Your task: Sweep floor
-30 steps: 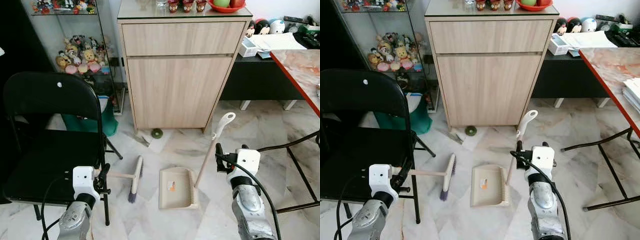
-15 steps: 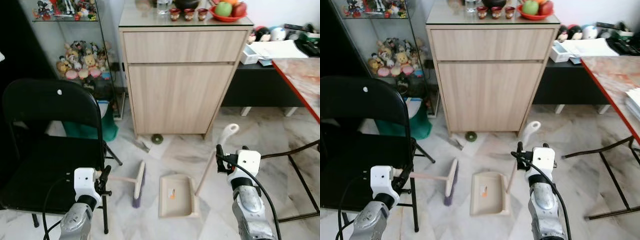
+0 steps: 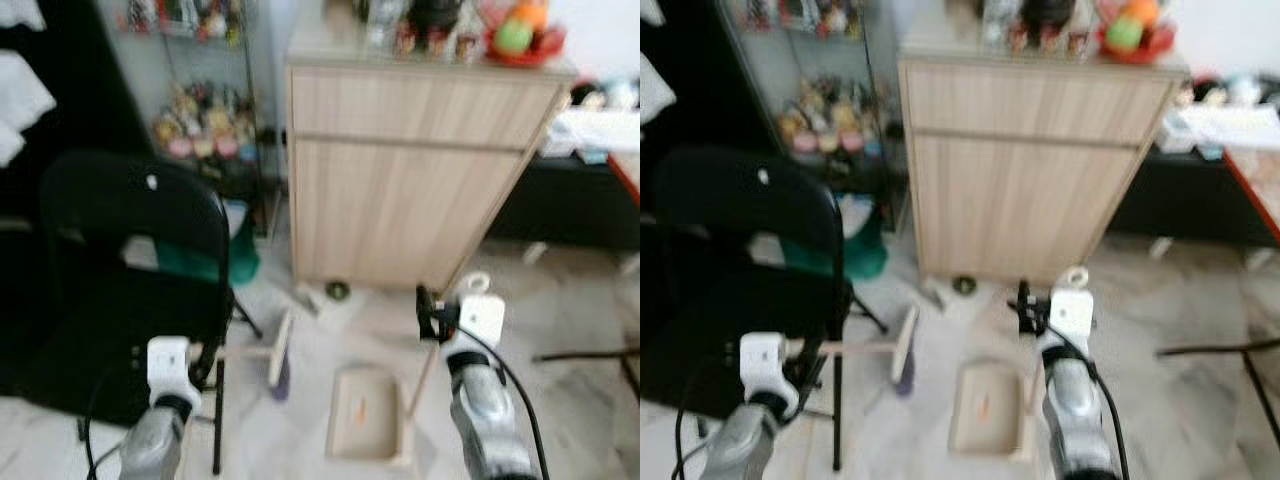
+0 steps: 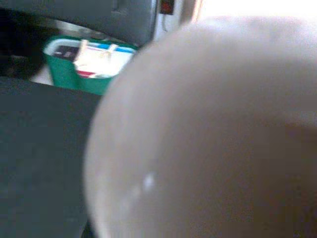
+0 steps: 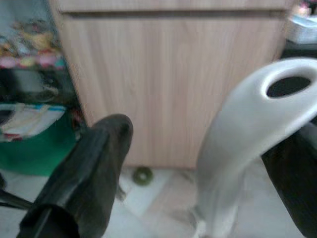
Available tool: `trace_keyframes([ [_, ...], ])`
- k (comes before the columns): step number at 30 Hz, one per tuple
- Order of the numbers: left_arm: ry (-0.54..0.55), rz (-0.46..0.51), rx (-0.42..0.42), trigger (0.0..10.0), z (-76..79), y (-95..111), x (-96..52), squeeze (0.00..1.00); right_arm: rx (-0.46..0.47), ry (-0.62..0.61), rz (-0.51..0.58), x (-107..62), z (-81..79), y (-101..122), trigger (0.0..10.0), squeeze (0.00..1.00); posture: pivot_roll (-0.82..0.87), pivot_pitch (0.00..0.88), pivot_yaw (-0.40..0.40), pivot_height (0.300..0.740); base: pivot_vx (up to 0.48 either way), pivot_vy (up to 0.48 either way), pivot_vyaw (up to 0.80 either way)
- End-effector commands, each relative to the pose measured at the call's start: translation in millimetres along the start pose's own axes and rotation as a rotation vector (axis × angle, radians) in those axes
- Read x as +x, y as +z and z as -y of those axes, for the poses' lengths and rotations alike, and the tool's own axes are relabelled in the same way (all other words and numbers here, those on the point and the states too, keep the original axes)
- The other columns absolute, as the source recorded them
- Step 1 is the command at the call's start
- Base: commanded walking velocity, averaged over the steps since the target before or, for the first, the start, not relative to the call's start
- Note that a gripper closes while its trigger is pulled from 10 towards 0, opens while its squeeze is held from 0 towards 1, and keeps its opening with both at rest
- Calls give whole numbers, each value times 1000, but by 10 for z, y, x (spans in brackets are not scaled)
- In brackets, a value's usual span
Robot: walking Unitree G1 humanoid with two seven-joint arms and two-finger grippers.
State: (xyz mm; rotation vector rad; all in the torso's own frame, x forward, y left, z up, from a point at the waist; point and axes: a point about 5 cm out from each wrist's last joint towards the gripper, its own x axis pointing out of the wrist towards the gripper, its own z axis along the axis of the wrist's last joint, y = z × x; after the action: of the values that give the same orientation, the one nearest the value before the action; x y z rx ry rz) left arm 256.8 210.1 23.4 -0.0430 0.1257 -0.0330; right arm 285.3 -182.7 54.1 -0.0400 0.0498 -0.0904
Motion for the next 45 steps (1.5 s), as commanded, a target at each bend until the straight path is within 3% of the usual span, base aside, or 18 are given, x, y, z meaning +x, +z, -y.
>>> trace_keyframes([
  [1, -10, -18, 2, 10000, 15, -39, -19, 0, -2, -29, -20, -26, 87, -47, 10000, 0, 25, 120, -19, 740, 0, 0, 0],
  [20, -29, -25, 6, 10000, 46, -48, -19, 0, -24, -170, -160, -48, 271, -241, 10000, 0, 30, 122, -11, 740, 0, 0, 0],
  [45, -38, -36, 34, 10000, 62, -67, -11, 0, -25, -225, -171, 94, 397, -204, 10000, 0, 26, 115, -7, 740, 0, 0, 0],
])
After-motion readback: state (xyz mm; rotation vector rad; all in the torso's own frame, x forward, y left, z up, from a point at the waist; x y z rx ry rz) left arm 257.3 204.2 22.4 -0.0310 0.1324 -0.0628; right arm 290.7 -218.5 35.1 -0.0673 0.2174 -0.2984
